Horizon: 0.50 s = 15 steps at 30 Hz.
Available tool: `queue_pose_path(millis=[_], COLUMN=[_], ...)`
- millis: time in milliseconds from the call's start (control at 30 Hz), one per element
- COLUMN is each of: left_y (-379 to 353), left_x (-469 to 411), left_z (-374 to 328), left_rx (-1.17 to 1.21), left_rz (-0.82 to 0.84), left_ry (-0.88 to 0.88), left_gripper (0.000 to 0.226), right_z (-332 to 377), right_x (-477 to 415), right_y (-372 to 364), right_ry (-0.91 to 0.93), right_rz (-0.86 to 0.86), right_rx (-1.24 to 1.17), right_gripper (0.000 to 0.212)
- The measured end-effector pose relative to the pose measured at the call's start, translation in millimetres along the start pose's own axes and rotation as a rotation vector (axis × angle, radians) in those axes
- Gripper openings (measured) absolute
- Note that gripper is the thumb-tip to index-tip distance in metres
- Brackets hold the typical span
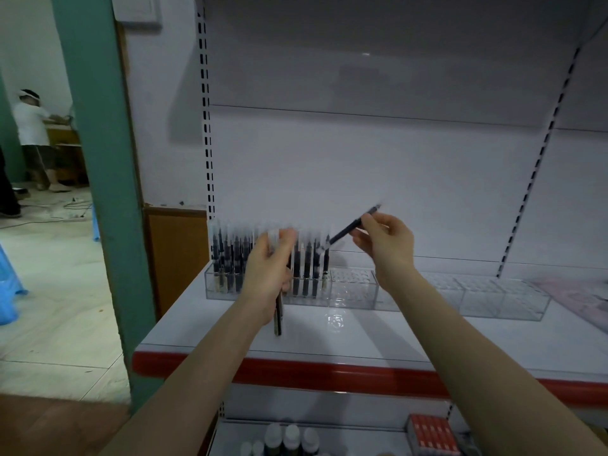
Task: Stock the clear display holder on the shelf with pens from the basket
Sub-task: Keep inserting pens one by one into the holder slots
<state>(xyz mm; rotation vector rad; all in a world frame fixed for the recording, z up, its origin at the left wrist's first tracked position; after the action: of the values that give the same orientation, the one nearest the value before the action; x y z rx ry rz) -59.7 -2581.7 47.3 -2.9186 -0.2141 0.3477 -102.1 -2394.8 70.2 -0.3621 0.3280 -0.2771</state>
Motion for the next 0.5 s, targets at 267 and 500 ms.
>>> queue_pose_path(millis=[267, 500], left_y=[5.3, 5.4], left_x=[-5.4, -5.2], left_z=[-2.7, -5.9], left_rx=[0.018, -0.046], left_rz=[-0.003, 0.028], left_ry=[-0.017, -0.120], left_gripper=[0.026, 0.033], right_z=[-6.8, -22.1], right_x=[-18.0, -16.4], right_y=[-10.7, -30.3], right_ry=[0.261, 0.326], right_rz=[0.082, 0.208], right_rx=[0.553, 0.766], right_gripper=[0.004, 0.019])
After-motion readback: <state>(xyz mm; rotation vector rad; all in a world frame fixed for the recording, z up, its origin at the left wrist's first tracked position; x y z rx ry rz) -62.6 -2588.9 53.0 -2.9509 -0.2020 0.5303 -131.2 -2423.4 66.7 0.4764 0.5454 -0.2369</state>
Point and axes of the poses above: each hand's wrist, its own x-axis away from the middle knuckle, its own y-axis out of the back of the hand, z = x × y, the point moved 6 cm from there along -x, towards the middle knuckle, and after that the axes turned 1 degree about y, right-handed, at the moved point
